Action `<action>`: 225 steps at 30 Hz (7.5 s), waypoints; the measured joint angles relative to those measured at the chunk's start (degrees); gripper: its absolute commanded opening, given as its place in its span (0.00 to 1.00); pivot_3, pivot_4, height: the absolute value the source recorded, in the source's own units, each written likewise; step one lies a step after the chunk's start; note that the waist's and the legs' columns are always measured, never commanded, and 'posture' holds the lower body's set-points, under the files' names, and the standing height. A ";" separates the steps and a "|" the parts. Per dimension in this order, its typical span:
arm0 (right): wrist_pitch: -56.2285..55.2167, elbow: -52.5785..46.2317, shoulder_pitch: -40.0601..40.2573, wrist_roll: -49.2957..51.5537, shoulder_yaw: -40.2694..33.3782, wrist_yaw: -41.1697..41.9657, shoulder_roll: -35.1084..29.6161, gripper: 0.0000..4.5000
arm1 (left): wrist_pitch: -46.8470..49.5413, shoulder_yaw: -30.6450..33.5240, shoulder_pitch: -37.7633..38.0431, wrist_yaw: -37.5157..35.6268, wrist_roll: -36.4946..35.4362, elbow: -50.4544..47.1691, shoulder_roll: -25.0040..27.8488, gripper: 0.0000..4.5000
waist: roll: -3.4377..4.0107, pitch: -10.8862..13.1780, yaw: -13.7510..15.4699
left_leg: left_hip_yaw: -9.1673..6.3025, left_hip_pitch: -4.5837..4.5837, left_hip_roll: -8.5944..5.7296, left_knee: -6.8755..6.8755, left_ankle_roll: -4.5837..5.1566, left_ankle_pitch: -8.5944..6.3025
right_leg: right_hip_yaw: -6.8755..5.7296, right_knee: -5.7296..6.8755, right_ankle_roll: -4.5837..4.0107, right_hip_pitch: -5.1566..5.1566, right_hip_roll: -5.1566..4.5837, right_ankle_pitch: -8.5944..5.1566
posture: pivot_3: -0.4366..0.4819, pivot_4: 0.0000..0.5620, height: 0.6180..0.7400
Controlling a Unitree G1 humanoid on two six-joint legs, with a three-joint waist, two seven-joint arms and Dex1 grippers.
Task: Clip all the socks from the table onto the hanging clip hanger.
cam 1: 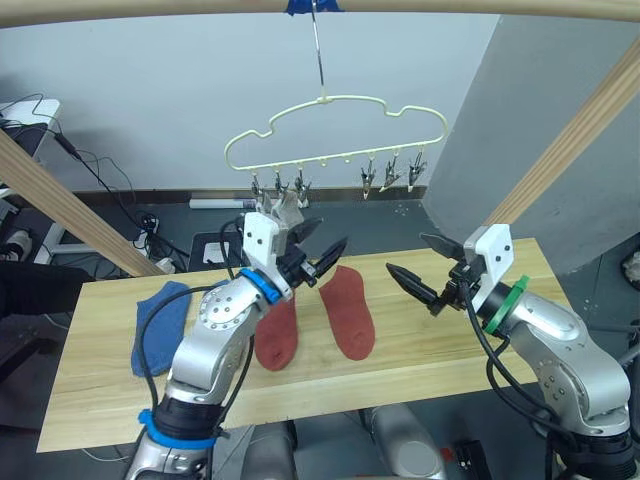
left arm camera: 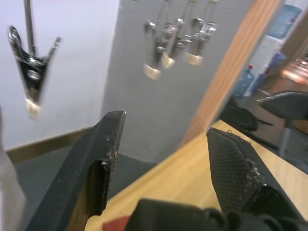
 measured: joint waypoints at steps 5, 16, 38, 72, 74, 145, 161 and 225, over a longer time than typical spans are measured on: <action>0.18 -0.07 -2.08 1.32 0.43 -0.96 0.02 1.00 | -3.22 0.11 -0.38 1.96 3.24 2.59 -1.74 0.67 | 0.00 0.00 0.12 | -0.02 0.02 0.00 0.00 0.01 0.01 | -0.01 0.02 0.00 0.03 0.00 0.00 | 0.26 0.44 1.00; 1.14 -1.23 -4.14 4.11 1.13 -1.26 -0.67 1.00 | -6.80 3.63 -2.92 6.16 6.37 7.00 -3.50 0.67 | 0.00 0.00 0.22 | -0.03 0.03 -0.01 0.03 0.02 0.02 | -0.02 0.04 0.02 0.05 0.00 0.01 | 0.25 0.43 1.00; 1.54 -2.35 -5.68 6.71 2.18 -3.14 -1.28 1.00 | -10.87 4.58 -8.03 7.54 8.41 14.31 -6.33 0.67 | 0.00 -0.01 0.37 | -0.05 0.02 -0.02 0.20 0.03 0.02 | -0.03 0.10 0.07 0.12 0.00 0.05 | 0.23 0.40 1.00; 2.64 -3.52 -5.60 7.33 2.25 -4.84 -1.89 1.00 | -17.75 4.76 -15.19 9.19 10.10 25.11 -8.31 0.59 | 0.00 -0.04 -0.44 | -0.07 -0.07 -0.04 0.76 0.06 0.03 | 0.02 0.14 0.32 0.27 0.01 0.31 | 0.20 0.40 1.00; 2.64 -3.52 -5.60 7.33 2.25 -4.88 -1.89 1.00 | -17.78 4.80 -15.19 9.24 10.12 25.23 -8.31 0.59 | 0.00 -0.04 -0.44 | -0.07 -0.07 -0.04 0.76 0.06 0.03 | 0.02 0.13 0.32 0.27 0.01 0.31 | 0.20 0.40 1.00; -29.96 77.02 -27.81 -30.02 26.03 -4.17 16.91 0.91 | 59.95 36.25 -24.93 21.36 -44.56 14.81 -2.62 0.07 | -0.10 -0.14 -0.32 | -0.18 0.68 -0.02 0.79 0.18 0.14 | -0.06 0.61 0.23 0.80 0.06 0.34 | 0.37 0.41 1.00; -32.13 62.02 -15.41 -31.73 24.98 1.04 9.83 0.01 | 59.66 40.58 -24.05 28.57 -53.69 17.02 -2.80 0.07 | -0.13 -0.15 0.73 | -0.10 0.92 -0.04 0.76 0.17 0.13 | 0.03 0.49 0.26 1.04 0.06 0.32 | 0.36 0.41 1.00; -23.67 23.66 -17.67 -31.53 27.01 6.57 7.66 0.01 | 52.46 28.05 -22.35 33.44 -72.69 22.28 5.55 0.07 | -0.13 -0.14 1.34 | -0.16 0.46 -0.02 0.50 0.12 0.09 | -0.05 -0.14 0.26 0.75 0.04 0.34 | 0.34 0.41 1.00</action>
